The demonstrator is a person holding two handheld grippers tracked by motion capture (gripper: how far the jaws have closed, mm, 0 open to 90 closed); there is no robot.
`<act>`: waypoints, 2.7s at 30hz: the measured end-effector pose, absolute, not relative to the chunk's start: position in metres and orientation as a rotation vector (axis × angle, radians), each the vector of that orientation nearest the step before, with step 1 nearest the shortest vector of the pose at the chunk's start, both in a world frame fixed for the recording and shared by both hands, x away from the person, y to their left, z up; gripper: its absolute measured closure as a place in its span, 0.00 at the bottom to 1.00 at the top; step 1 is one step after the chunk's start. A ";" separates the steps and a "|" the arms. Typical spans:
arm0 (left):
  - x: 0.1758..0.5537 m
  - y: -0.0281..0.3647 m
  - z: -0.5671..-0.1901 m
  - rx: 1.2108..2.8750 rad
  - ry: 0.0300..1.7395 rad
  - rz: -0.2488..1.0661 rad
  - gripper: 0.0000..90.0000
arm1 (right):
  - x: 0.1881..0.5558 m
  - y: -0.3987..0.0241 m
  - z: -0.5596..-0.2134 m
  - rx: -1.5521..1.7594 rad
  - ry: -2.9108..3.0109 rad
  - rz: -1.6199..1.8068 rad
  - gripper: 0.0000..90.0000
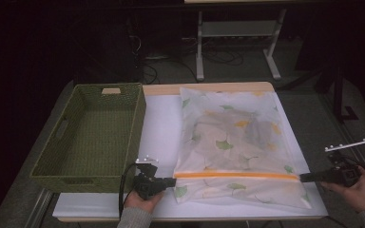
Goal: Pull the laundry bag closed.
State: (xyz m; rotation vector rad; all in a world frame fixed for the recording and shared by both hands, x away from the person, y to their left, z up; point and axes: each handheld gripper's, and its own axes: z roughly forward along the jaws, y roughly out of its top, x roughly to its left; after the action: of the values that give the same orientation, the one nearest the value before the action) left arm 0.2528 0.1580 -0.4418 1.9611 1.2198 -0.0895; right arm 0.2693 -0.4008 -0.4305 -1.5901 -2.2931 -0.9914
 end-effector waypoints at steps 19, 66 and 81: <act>0.253 0.159 -0.439 1.913 1.224 -0.086 0.88 | 0.272 -0.383 -0.422 -1.506 -2.320 -1.068 0.91; 0.253 0.159 -0.418 1.831 1.173 -0.095 0.67 | 0.291 -0.316 -0.396 -1.313 -2.348 -1.204 0.78; 0.250 0.160 -0.419 1.833 1.158 -0.101 0.61 | 0.297 -0.286 -0.381 -1.236 -2.389 -1.234 0.71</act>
State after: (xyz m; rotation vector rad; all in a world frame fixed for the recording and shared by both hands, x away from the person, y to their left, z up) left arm 0.2496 0.1603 -0.4194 1.8326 1.1578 -0.1009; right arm 0.2974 -0.2865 -0.3807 -1.2364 -2.3886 -1.2337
